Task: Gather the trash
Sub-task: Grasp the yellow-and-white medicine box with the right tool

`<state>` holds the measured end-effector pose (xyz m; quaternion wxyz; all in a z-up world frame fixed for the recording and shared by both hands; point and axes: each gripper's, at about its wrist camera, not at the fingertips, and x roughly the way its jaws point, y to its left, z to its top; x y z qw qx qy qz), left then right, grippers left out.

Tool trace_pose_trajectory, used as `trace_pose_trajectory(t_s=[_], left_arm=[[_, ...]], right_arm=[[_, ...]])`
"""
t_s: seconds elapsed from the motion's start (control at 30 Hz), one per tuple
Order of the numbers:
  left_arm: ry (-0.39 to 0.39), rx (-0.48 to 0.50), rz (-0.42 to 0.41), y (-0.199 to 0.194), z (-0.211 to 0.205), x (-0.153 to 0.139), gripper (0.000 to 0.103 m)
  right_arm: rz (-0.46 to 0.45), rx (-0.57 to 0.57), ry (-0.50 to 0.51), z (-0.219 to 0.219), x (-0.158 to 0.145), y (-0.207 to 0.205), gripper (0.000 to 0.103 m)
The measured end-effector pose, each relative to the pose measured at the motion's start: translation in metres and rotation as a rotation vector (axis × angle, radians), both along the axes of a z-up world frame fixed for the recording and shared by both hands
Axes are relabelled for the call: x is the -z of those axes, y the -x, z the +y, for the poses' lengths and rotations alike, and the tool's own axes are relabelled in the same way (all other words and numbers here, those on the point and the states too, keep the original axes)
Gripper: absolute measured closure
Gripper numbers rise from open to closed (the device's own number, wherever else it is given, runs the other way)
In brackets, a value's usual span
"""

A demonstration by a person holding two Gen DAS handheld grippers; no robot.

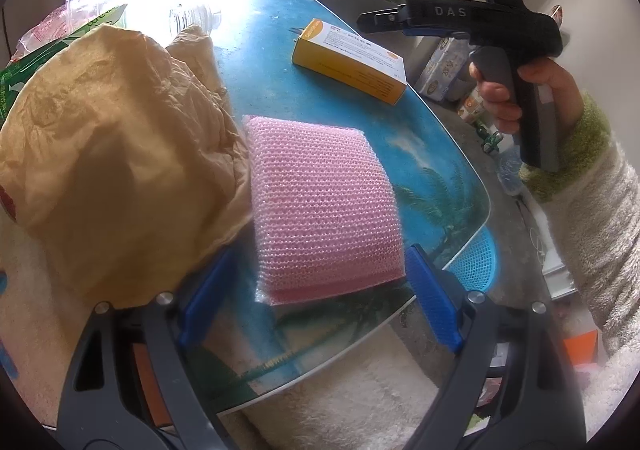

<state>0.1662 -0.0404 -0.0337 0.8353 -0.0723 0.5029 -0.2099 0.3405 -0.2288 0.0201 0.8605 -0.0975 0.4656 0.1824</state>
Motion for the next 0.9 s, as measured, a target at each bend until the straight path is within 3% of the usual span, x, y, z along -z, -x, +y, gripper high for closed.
trace_pose_trajectory(t_s=[0.17,0.37,0.63,0.9], left_arm=[[-0.001,0.004,-0.002,0.002,0.005,-0.002,0.021],[0.006,0.006,-0.001,0.002,0.007,-0.004,0.021],[0.028,-0.005,0.002,-0.004,0.010,-0.001,0.021],[-0.004,-0.011,-0.023,-0.002,0.003,0.001,0.021]], right_arm=[[0.098,-0.112,0.066,0.023,0.029,-0.026,0.007],[0.138,-0.113,0.127,0.023,0.046,-0.028,0.007],[0.139,0.036,0.072,-0.003,0.041,0.010,0.025],[0.118,0.302,-0.016,-0.028,0.042,0.092,0.026]])
